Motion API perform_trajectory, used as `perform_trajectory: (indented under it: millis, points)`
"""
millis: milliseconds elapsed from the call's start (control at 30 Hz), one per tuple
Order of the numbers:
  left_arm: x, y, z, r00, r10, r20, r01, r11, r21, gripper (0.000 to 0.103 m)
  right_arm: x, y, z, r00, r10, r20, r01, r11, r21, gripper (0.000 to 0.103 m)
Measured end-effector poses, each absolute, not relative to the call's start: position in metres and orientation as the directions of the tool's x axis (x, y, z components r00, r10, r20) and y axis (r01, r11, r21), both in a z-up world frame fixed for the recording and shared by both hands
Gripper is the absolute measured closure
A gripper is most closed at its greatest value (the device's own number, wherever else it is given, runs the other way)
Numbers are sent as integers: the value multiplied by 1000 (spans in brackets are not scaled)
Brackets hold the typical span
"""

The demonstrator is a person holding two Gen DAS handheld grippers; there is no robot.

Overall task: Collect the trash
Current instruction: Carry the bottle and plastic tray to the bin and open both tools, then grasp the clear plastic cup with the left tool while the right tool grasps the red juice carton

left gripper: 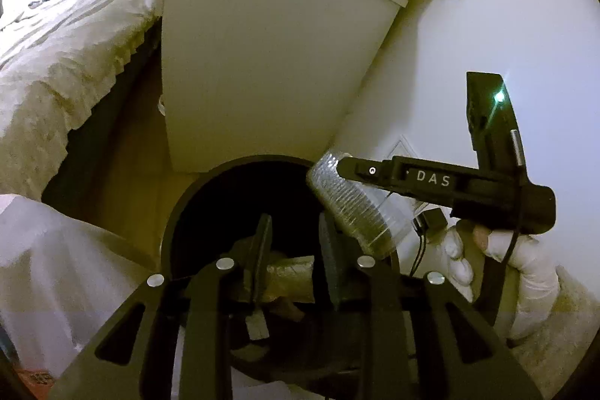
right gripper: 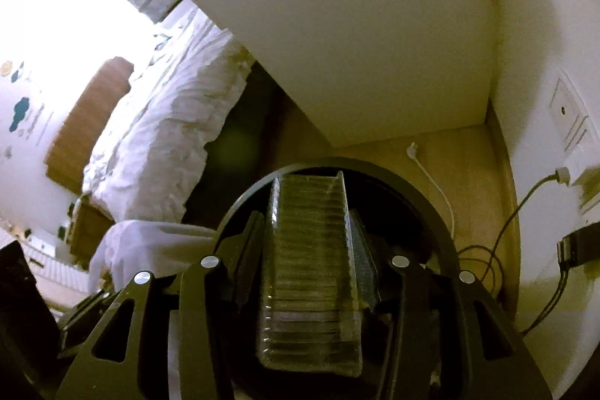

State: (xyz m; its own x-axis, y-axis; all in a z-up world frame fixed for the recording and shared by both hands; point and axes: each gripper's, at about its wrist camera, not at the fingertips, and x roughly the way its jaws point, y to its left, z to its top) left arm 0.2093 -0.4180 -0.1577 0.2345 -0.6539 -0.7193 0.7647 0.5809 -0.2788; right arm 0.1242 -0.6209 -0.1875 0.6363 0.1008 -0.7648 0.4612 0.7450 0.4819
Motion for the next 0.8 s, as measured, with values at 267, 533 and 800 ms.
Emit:
perform_trajectory:
  millis: [267, 533, 800]
  points:
    - [193, -397, -133, 303, -663, -685, 772, 592, -231, 43, 118, -604, -170, 651, 112, -751, 431, 760, 487, 46]
    - [167, -349, -92, 435, -643, -630, 754, 643, -136, 33, 120, -540, -133, 675, 194, -712, 283, 823, 492, 46]
    - [153, -263, -83, 554, -569, -608, 675, 734, -71, 23, 133, -456, -105, 640, 286, -713, 92, 893, 441, 46]
